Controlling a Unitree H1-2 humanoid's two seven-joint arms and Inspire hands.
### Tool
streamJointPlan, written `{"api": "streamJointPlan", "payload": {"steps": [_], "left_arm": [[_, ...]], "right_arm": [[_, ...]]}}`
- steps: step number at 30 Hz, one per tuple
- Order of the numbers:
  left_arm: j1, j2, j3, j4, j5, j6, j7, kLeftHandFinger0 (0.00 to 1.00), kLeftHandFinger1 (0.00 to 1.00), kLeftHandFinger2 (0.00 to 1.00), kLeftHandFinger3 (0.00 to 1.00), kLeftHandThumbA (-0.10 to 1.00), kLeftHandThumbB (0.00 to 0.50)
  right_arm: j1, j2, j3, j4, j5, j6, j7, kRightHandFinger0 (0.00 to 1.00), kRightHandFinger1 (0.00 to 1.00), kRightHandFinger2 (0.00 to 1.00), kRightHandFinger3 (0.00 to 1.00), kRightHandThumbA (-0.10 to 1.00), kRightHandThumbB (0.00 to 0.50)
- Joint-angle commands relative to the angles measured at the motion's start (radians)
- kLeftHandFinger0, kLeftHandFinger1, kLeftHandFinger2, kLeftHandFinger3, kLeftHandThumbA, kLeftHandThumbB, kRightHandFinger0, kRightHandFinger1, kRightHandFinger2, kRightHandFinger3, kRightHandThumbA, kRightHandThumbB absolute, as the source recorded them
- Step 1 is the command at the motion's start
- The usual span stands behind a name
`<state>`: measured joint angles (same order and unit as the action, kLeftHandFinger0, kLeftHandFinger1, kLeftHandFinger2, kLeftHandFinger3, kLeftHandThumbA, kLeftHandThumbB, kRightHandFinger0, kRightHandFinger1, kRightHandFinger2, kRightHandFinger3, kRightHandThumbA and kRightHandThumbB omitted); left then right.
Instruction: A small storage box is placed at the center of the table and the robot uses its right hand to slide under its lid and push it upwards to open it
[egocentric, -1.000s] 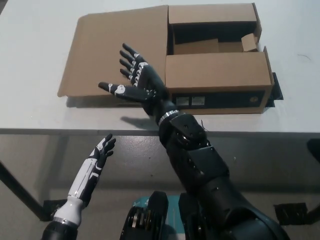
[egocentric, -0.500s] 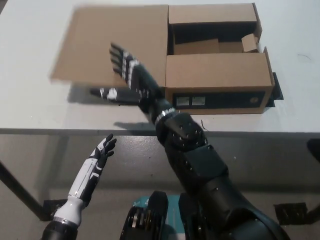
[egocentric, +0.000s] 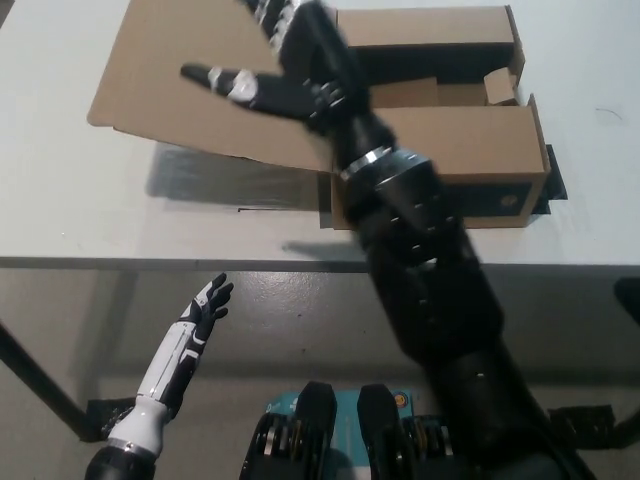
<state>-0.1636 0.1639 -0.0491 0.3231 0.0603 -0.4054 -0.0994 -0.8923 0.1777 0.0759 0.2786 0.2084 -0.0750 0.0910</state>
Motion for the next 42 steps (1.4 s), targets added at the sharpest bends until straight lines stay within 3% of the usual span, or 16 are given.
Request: {"api": "streamJointPlan", "payload": {"steps": [1, 6, 8, 14, 19, 20, 22, 23, 25, 29, 31, 34, 36, 38, 40, 42], "left_arm": [[-0.02, 0.006, -0.005, -0.01, -0.005, -0.022, -0.013, 1.0, 1.0, 1.0, 1.0, 1.0, 0.5], [-0.005, 0.006, -0.008, -0.022, -0.007, -0.019, -0.018, 1.0, 1.0, 1.0, 1.0, 1.0, 0.5], [0.002, 0.002, -0.01, -0.019, -0.017, -0.026, -0.023, 1.0, 1.0, 1.0, 1.0, 1.0, 0.5], [0.015, 0.001, -0.007, -0.021, -0.025, -0.023, -0.024, 1.0, 1.0, 1.0, 1.0, 1.0, 0.5], [0.008, 0.0, -0.006, -0.003, -0.029, -0.034, -0.026, 1.0, 1.0, 1.0, 1.0, 1.0, 0.5], [0.008, -0.001, -0.006, -0.001, -0.028, -0.037, -0.025, 1.0, 1.0, 1.0, 1.0, 1.0, 0.5], [0.013, -0.005, -0.006, -0.01, -0.029, -0.027, -0.023, 1.0, 1.0, 1.0, 1.0, 1.0, 0.5], [0.011, -0.003, -0.006, -0.007, -0.026, -0.03, -0.023, 1.0, 1.0, 1.0, 1.0, 1.0, 0.5], [0.009, 0.002, -0.005, -0.002, -0.025, -0.035, -0.024, 1.0, 1.0, 1.0, 1.0, 1.0, 0.5], [0.008, 0.004, -0.003, -0.004, -0.005, -0.034, -0.01, 1.0, 1.0, 1.0, 1.0, 1.0, 0.5], [0.009, 0.004, -0.002, -0.004, -0.006, -0.037, -0.009, 1.0, 1.0, 1.0, 1.0, 1.0, 0.5], [0.005, 0.003, 0.002, 0.002, -0.011, -0.039, -0.008, 1.0, 1.0, 1.0, 1.0, 1.0, 0.5], [-0.001, 0.007, 0.002, 0.011, -0.008, -0.048, -0.009, 1.0, 1.0, 1.0, 1.0, 1.0, 0.5], [-0.005, 0.009, 0.004, 0.018, -0.006, -0.057, -0.005, 1.0, 1.0, 1.0, 1.0, 1.0, 0.5], [-0.004, 0.014, 0.005, 0.015, -0.003, -0.06, -0.006, 1.0, 1.0, 1.0, 1.0, 1.0, 0.5], [-0.002, 0.014, 0.003, 0.014, -0.007, -0.064, -0.01, 1.0, 1.0, 1.0, 1.0, 1.0, 0.5]], "right_arm": [[-0.171, -0.162, -0.142, -0.8, 0.336, 0.261, -0.085, 1.0, 1.0, 1.0, 1.0, 1.0, 0.367], [-0.025, -0.362, -0.226, -1.012, 0.335, 0.238, -0.093, 1.0, 1.0, 1.0, 1.0, 1.0, 0.373], [0.11, -0.459, -0.278, -1.095, 0.274, 0.154, -0.05, 1.0, 1.0, 1.0, 1.0, 1.0, 0.411], [0.392, -0.536, -0.329, -1.196, 0.182, -0.014, 0.005, 1.0, 1.0, 1.0, 1.0, 1.0, 0.413], [0.627, -0.544, -0.35, -1.229, 0.084, -0.136, 0.015, 1.0, 1.0, 1.0, 1.0, 1.0, 0.417], [0.661, -0.549, -0.352, -1.229, 0.068, -0.145, 0.016, 1.0, 1.0, 1.0, 1.0, 1.0, 0.443], [0.747, -0.544, -0.348, -1.229, 0.055, -0.178, 0.021, 1.0, 1.0, 1.0, 1.0, 1.0, 0.328], [0.772, -0.546, -0.35, -1.229, 0.068, -0.176, 0.027, 1.0, 1.0, 1.0, 1.0, 1.0, 0.312], [0.81, -0.504, -0.342, -1.212, 0.06, -0.17, 0.028, 1.0, 1.0, 1.0, 1.0, 1.0, 0.348], [0.884, -0.459, -0.277, -0.998, 0.049, -0.316, 0.083, 1.0, 1.0, 1.0, 1.0, 1.0, 0.382], [0.92, -0.419, -0.245, -0.949, 0.011, -0.278, 0.068, 1.0, 1.0, 1.0, 1.0, 1.0, 0.425], [0.964, -0.4, -0.191, -0.838, 0.031, -0.292, 0.096, 1.0, 1.0, 1.0, 1.0, 1.0, 0.368], [0.982, -0.364, -0.174, -0.776, -0.016, -0.295, 0.075, 1.0, 1.0, 1.0, 1.0, 1.0, 0.376], [1.008, -0.315, -0.154, -0.694, -0.065, -0.312, 0.05, 1.0, 1.0, 1.0, 1.0, 1.0, 0.342], [1.019, -0.282, -0.139, -0.617, -0.077, -0.328, 0.04, 1.0, 1.0, 1.0, 1.0, 1.0, 0.367], [1.023, -0.268, -0.142, -0.531, -0.098, -0.366, 0.034, 1.0, 1.0, 1.0, 1.0, 1.0, 0.325]]}}
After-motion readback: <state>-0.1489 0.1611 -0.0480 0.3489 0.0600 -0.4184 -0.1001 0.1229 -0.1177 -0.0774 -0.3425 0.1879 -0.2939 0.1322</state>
